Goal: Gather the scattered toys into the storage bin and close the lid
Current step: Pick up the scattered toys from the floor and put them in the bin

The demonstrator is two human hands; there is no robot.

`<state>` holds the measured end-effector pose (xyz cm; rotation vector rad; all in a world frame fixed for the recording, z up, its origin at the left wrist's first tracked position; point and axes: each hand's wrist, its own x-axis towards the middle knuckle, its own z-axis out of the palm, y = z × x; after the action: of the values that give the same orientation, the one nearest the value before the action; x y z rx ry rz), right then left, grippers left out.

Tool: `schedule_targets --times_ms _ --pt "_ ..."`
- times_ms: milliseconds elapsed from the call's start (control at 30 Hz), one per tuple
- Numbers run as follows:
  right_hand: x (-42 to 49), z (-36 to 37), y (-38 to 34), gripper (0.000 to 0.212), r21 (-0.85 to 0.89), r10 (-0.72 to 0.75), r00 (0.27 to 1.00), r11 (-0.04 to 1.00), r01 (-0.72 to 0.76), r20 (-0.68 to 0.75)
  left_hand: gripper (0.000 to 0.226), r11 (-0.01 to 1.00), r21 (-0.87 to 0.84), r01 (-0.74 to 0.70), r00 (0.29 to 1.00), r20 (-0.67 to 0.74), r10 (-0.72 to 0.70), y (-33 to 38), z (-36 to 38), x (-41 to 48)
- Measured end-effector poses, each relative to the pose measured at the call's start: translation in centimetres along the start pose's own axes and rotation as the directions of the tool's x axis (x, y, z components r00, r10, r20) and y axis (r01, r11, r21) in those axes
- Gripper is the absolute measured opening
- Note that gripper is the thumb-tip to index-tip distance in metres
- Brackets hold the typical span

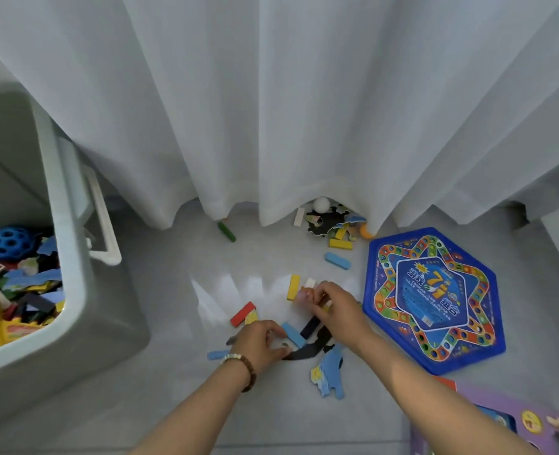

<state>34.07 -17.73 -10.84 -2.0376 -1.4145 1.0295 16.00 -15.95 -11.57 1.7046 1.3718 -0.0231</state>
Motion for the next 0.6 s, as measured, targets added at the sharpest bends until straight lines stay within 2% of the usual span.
schedule_targets --times_ms 133,167,233,267,333,400,433,500,533,567,600 --pt "-0.3 -3.7 0.2 0.024 0.384 0.196 0.978 0.910 -0.157 -0.064 0.022 0.998 0.067 -0.002 1.000 0.009 0.001 0.0 0.7 0.3" --pt "-0.4 -4.7 0.4 0.029 0.487 0.251 0.967 0.851 -0.198 -0.044 0.021 0.995 0.095 0.000 1.000 0.023 -0.003 0.0 0.9 0.4" --pt "-0.6 -6.5 0.7 0.039 0.689 0.341 0.939 0.669 -0.278 0.047 0.019 0.994 0.104 0.014 0.999 0.027 -0.017 0.3 1.1 0.5" --pt "-0.7 -7.3 0.8 0.039 0.785 0.356 0.929 0.544 -0.297 0.105 0.016 0.999 0.034 0.029 1.000 0.009 -0.029 0.5 1.1 0.5" --pt "-1.1 -8.6 1.3 0.031 0.921 0.328 0.921 0.250 -0.299 0.210 0.015 0.963 -0.258 0.073 0.996 -0.035 -0.085 1.3 0.8 0.6" --pt "-1.5 -9.4 1.9 0.027 0.953 0.286 0.914 0.008 -0.302 0.287 0.020 0.818 -0.548 0.173 0.982 0.028 -0.189 2.5 0.1 1.0" --pt "-1.6 -9.7 2.0 0.026 0.950 0.262 0.915 -0.041 -0.308 0.308 0.020 0.720 -0.654 0.232 0.970 0.096 -0.225 3.3 -0.2 1.3" --pt "-1.7 -10.0 2.1 0.025 0.945 0.250 0.914 -0.011 -0.328 0.320 0.016 0.564 -0.767 0.305 0.950 0.203 -0.237 4.8 -0.5 1.9" --pt "-1.7 -10.0 2.1 0.022 0.937 0.283 0.906 0.056 -0.344 0.315 0.016 0.538 -0.780 0.320 0.946 0.232 -0.226 5.6 -0.6 2.2" --pt "-1.6 -10.1 2.0 0.020 0.912 0.341 0.893 0.180 -0.368 0.293 0.018 0.533 -0.780 0.329 0.944 0.256 -0.208 6.2 -0.6 2.5" --pt "-1.4 -10.0 2.3 0.020 0.835 0.411 0.880 0.377 -0.400 0.236 0.019 0.538 -0.775 0.333 0.943 0.273 -0.190 6.8 -0.4 2.7"
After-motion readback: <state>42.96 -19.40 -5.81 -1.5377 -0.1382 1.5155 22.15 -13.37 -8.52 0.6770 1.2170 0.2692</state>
